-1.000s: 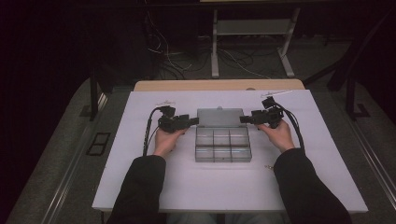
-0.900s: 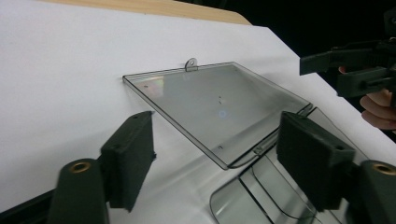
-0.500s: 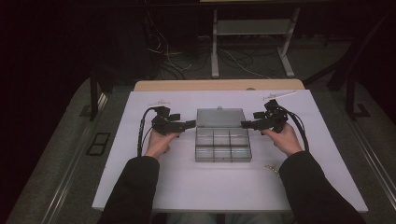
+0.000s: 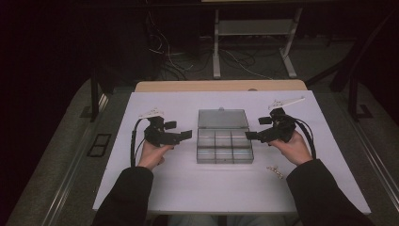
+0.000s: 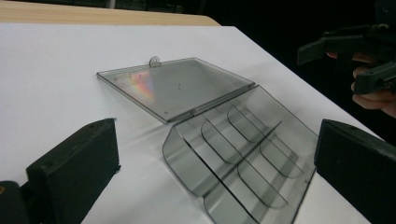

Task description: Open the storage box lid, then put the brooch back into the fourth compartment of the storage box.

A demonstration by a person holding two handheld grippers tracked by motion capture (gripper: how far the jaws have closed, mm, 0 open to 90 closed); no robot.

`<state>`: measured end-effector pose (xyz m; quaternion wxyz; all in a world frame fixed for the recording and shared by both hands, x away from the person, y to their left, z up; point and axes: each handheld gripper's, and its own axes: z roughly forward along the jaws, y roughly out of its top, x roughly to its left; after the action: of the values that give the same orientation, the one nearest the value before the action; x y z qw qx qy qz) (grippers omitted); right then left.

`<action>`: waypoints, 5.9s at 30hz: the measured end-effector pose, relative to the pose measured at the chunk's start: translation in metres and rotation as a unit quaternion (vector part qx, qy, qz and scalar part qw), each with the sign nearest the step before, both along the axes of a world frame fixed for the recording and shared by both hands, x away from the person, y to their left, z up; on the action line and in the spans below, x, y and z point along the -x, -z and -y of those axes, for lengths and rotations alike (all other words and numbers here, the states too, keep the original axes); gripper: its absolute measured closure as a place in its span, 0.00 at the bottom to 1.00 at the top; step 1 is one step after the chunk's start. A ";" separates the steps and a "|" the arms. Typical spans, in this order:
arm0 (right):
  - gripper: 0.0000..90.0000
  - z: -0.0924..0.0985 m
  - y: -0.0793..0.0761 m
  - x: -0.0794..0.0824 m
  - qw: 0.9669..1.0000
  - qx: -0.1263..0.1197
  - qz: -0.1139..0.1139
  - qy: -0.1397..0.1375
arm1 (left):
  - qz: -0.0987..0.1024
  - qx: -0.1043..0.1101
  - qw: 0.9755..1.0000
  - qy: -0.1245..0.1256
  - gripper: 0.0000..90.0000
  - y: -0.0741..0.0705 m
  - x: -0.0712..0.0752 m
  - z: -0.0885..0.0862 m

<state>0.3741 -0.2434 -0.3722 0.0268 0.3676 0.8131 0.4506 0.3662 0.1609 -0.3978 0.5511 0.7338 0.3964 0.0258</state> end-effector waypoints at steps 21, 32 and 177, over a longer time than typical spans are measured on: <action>0.00 0.017 0.010 0.044 1.000 0.028 0.011 -0.010 | 0.019 0.008 1.000 0.012 0.00 0.011 0.062 -0.016; 0.00 0.032 0.025 0.062 0.998 0.056 -0.001 -0.009 | 0.009 0.003 1.000 0.025 0.00 0.024 0.083 -0.015; 0.90 -0.029 -0.036 0.024 0.993 0.073 0.012 -0.093 | 0.018 -0.022 0.999 0.030 0.00 0.036 0.087 -0.021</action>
<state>0.3502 -0.2148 -0.3360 0.0212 0.2820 0.8740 0.3951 0.2790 0.1817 -0.4339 0.5425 0.7569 0.3631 0.0310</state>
